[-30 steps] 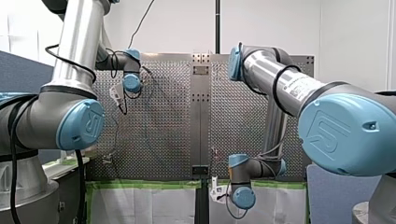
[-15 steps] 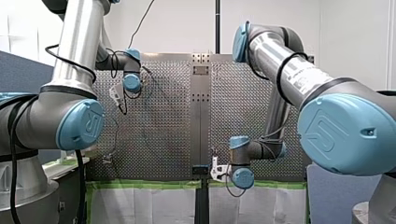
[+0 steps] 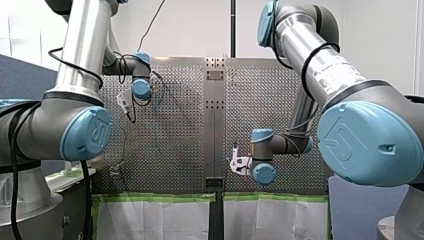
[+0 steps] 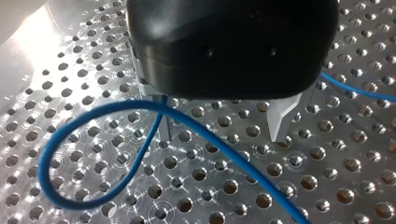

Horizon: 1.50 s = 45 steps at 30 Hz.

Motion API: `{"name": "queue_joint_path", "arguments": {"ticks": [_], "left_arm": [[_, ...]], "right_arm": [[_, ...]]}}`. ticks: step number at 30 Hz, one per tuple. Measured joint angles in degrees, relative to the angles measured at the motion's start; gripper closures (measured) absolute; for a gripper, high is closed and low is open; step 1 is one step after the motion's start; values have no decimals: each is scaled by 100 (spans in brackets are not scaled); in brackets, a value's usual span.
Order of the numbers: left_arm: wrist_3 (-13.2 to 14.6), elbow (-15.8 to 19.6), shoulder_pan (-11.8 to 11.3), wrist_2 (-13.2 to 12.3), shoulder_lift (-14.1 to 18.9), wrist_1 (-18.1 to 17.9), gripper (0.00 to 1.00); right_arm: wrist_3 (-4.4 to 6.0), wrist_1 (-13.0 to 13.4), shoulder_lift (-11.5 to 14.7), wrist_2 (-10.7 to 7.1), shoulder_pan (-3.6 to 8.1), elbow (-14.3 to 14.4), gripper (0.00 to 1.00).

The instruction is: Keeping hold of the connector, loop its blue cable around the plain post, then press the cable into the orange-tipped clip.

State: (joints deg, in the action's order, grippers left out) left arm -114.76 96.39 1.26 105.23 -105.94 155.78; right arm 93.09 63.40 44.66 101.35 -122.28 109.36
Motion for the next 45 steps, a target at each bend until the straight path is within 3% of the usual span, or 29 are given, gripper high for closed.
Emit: {"name": "queue_joint_path", "arguments": {"ticks": [5,11,19,26,31,40,45], "left_arm": [[-178,2,-20,-17,0,38,0],[-499,3,-56,-54,0,88,0],[-917,50,-108,-65,0,193,0],[-1290,287,-228,-150,7,-55,0],[-1191,323,-269,-91,7,-118,0],[-692,459,-169,385,-95,-231,0],[-387,489,-131,670,-327,-319,0]], "right_arm": [[-45,30,83,9,39,43,100],[-71,148,-181,31,65,46,100],[-72,500,-666,36,91,48,100],[-71,558,-863,29,95,48,100],[-64,573,-873,24,95,47,100],[-45,595,-876,11,94,47,100],[-22,626,-876,7,95,47,100]]}}
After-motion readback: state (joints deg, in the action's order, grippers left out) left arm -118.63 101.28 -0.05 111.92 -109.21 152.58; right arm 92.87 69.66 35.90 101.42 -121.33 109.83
